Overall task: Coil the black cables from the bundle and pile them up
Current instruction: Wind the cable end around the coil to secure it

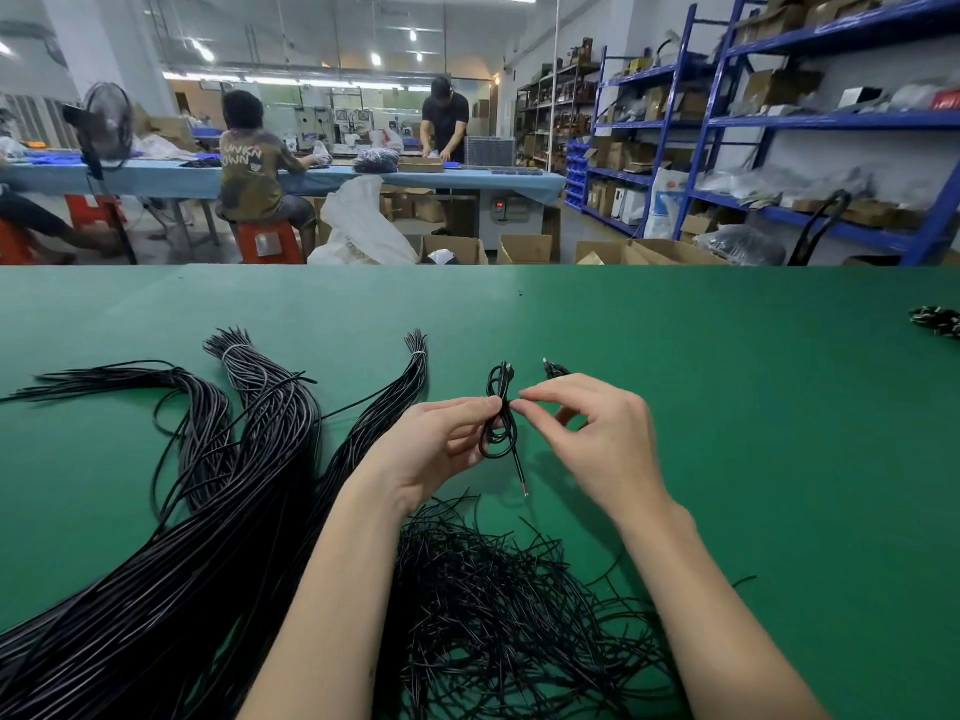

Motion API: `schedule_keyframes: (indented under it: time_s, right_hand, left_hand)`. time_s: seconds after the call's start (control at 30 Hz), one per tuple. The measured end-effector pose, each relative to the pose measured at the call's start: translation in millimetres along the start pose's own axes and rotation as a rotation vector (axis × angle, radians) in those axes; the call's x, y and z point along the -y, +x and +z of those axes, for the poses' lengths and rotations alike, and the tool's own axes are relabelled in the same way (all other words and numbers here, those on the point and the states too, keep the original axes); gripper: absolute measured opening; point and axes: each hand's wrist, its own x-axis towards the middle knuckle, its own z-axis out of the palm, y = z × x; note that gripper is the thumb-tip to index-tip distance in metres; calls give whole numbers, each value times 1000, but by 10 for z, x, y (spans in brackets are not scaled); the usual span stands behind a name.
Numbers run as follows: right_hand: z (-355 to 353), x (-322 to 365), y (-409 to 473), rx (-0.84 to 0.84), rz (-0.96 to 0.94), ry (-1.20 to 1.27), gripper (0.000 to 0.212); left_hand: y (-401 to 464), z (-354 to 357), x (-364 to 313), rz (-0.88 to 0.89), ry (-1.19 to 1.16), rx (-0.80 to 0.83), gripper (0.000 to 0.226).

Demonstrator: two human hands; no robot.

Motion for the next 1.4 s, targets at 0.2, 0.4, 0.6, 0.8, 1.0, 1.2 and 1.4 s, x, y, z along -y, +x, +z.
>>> schedule_keyframes:
  time_s: [0.2, 0.4, 0.6, 0.8, 1.0, 1.2, 1.4]
  right_hand:
    - [55, 33, 10, 82, 184, 161, 15]
    - [-53, -11, 26, 369, 1248, 1268, 10]
    - [-49, 9, 13, 367, 1067, 913, 12]
    - [-108, 5, 74, 255, 315, 286, 7]
    - [-193, -74, 86, 322, 136, 277, 15]
    - [-4, -51, 53, 63, 507, 527, 5]
    - [265, 34, -28, -78, 1052, 928, 7]
  left_hand:
    - [-12, -29, -10, 79, 89, -8, 32]
    - [11, 137, 26, 358, 470, -134, 6]
    - [45, 127, 57, 355, 445, -194, 5]
    - [41, 69, 63, 115, 174, -138, 16]
    - [28, 50, 53, -43, 25, -5, 25]
    - [56, 124, 74, 152, 138, -51, 28]
    - [114, 228, 147, 473, 386, -237, 11]
